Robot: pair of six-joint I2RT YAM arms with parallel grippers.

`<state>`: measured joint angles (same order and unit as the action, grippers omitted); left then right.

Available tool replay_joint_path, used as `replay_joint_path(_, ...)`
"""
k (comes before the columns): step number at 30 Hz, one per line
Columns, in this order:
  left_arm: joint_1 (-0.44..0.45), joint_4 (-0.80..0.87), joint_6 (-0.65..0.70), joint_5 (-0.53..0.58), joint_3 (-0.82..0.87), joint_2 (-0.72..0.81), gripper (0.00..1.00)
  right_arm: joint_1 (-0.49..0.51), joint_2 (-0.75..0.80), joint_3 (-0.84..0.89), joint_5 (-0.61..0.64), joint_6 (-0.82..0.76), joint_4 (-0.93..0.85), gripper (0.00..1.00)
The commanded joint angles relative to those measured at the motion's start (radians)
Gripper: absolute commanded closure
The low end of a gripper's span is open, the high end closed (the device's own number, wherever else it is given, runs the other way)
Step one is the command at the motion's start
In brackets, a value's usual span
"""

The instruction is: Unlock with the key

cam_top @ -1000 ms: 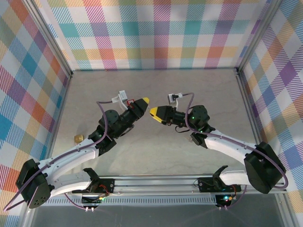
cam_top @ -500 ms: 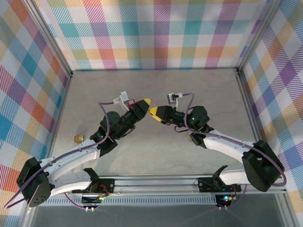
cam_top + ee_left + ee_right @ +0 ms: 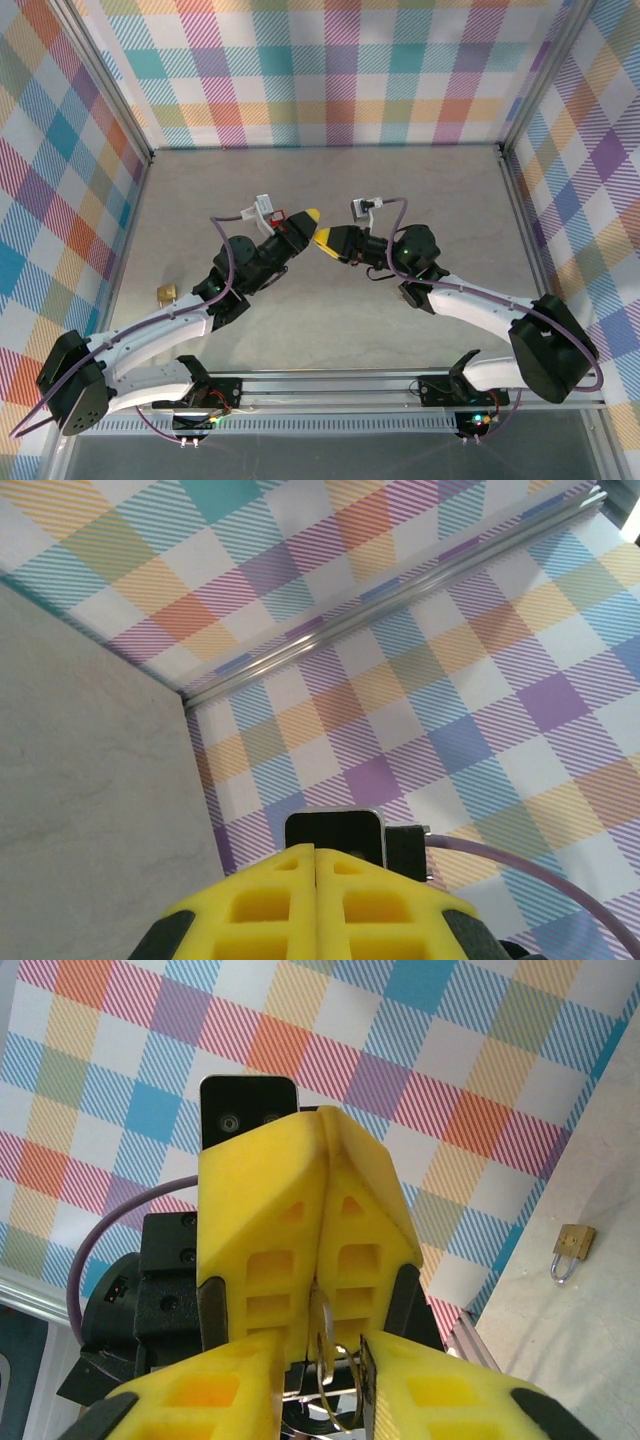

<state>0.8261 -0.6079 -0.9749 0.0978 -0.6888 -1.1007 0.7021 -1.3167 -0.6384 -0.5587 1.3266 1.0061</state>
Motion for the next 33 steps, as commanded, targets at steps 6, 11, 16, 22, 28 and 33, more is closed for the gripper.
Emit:
replay_joint_path(6, 0.021, -0.067, 0.019, 0.007, 0.009, -0.016, 1.0, 0.008, -0.001, -0.03, 0.004, -0.002, 0.056, 0.76)
replay_joint_path(11, 0.022, -0.07, 0.018, 0.009, 0.014, -0.014, 1.0, 0.001, 0.02, -0.026, 0.016, -0.019, 0.028, 0.77)
replay_joint_path(16, 0.024, -0.075, 0.013, 0.006, 0.023, -0.011, 1.0, -0.012, 0.029, -0.024, 0.019, -0.015, 0.027, 0.8)
replay_joint_path(22, 0.026, -0.086, 0.005, 0.005, 0.032, -0.007, 1.0, -0.024, 0.027, -0.03, 0.018, -0.008, 0.026, 0.81)
replay_joint_path(28, 0.029, -0.113, -0.005, 0.002, 0.047, -0.011, 1.0, -0.027, 0.024, -0.039, 0.019, -0.008, 0.027, 0.87)
replay_joint_path(33, 0.033, -0.127, -0.02, 0.008, 0.055, -0.022, 1.0, -0.027, 0.029, -0.047, 0.008, -0.008, 0.034, 0.95)
